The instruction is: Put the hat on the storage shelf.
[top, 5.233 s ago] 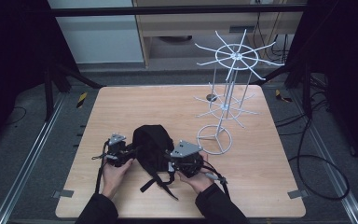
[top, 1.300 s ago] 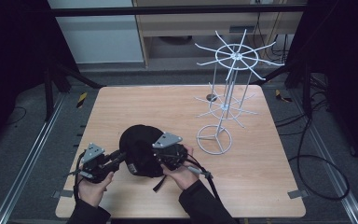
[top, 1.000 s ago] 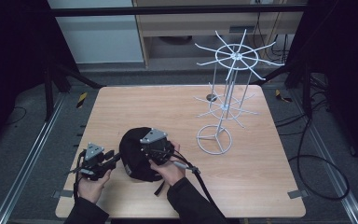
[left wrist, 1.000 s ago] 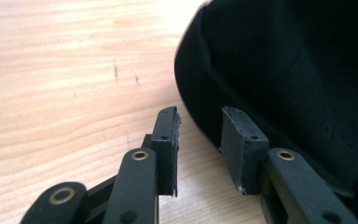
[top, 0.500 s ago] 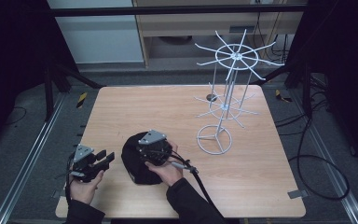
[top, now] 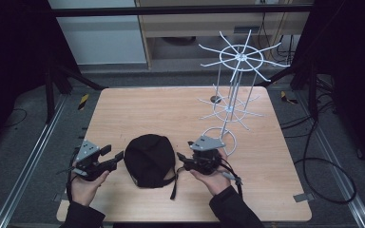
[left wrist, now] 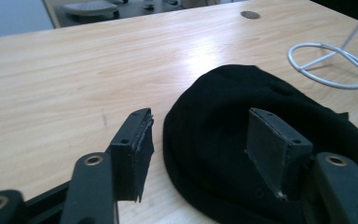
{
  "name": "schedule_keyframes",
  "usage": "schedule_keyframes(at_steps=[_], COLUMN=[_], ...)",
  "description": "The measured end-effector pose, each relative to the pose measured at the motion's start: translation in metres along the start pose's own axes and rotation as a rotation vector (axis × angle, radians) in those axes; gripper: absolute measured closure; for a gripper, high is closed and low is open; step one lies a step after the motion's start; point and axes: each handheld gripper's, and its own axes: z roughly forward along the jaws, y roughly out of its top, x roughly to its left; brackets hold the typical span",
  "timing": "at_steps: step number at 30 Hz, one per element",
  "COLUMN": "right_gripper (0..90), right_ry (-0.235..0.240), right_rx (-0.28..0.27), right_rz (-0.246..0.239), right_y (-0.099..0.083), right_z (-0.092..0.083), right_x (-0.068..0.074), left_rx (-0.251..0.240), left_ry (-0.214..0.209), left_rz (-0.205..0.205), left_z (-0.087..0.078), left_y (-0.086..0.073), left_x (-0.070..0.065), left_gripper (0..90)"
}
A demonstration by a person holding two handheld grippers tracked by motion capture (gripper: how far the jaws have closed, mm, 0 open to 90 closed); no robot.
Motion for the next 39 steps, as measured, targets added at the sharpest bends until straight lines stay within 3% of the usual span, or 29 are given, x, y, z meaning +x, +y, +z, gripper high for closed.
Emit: schedule_keyframes(at_steps=[8,16,24,28,33,39], right_gripper=[44.4,43.9,43.5,43.6,43.5,43.6], right_ry=[-0.027,-0.085,-0.138,-0.166,-0.176,-0.175], right_rx=[-0.002,0.011,0.018,0.029,0.044,0.066], right_rz=[0.021,0.079,0.127,0.147,0.158,0.152], right_y=[-0.038,-0.075,-0.098,-0.108,-0.114,-0.116], right_z=[-0.04,-0.073,-0.097,-0.104,-0.103,-0.098], right_x=[-0.02,-0.045,-0.065,-0.075,-0.08,-0.084], left_rx=[0.034,0.082,0.104,0.119,0.154,0.184], left_ry=[-0.057,-0.105,-0.151,-0.153,-0.148,-0.145], left_rz=[0.113,0.185,0.219,0.247,0.297,0.288], left_z=[0.016,0.039,0.041,0.041,0.05,0.061], left_y=[0.017,0.027,0.023,0.022,0.02,0.019], left_x=[-0.021,-0.042,-0.035,-0.032,-0.034,-0.029], left_gripper=[34.6,28.0,27.6,27.4,27.3,30.6])
